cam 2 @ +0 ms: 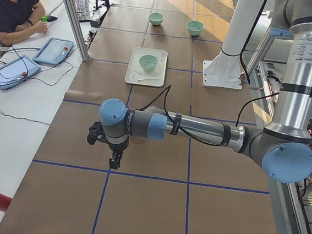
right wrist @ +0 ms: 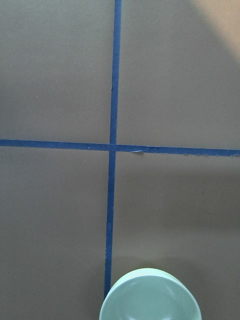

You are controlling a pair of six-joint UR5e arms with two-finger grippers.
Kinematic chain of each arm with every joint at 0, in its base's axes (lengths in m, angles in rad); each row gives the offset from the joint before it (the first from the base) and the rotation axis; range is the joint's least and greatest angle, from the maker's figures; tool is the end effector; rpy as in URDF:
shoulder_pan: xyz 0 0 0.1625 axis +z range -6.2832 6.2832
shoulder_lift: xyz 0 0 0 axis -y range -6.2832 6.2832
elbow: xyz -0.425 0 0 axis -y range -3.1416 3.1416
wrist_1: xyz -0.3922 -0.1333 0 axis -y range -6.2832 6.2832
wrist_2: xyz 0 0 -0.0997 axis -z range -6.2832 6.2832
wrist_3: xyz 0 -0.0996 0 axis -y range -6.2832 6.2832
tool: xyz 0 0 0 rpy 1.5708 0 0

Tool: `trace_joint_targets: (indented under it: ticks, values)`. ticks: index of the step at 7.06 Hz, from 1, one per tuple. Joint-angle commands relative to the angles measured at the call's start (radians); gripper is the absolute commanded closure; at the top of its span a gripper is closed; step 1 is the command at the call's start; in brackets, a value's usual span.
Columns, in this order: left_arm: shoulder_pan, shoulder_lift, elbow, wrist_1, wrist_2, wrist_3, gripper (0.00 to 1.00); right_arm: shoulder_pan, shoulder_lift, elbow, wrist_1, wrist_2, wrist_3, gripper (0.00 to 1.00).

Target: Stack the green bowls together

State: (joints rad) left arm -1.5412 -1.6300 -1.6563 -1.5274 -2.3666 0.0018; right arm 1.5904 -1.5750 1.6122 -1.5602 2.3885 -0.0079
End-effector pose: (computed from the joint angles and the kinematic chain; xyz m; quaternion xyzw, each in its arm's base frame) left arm -0.0467 -0.5211 0.5894 0.0413 0.3876 0.0341 0.9203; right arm 0.0703 -0.4917 0.6362 0.0274 -0.3971 -0.0041 0.9174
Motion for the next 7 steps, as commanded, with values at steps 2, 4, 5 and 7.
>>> trace_joint_targets:
  ticks: [2, 4, 5, 7]
  values:
    - [0.132, 0.012, -0.046, -0.185, -0.002, -0.3, 0.0, -0.001, 0.001, 0.003, -0.001, 0.003, 0.0, 0.0]
    - [0.257, 0.048, -0.039, -0.378, 0.006, -0.526, 0.0, -0.003, 0.01, 0.008, -0.001, 0.003, 0.0, 0.0]
    - [0.333, 0.055, -0.033, -0.478, 0.012, -0.678, 0.0, -0.003, 0.012, 0.009, -0.001, 0.003, 0.0, 0.0]
    - [0.483, 0.073, -0.001, -0.661, 0.149, -0.918, 0.0, -0.004, 0.015, 0.009, 0.002, -0.002, 0.0, 0.0]
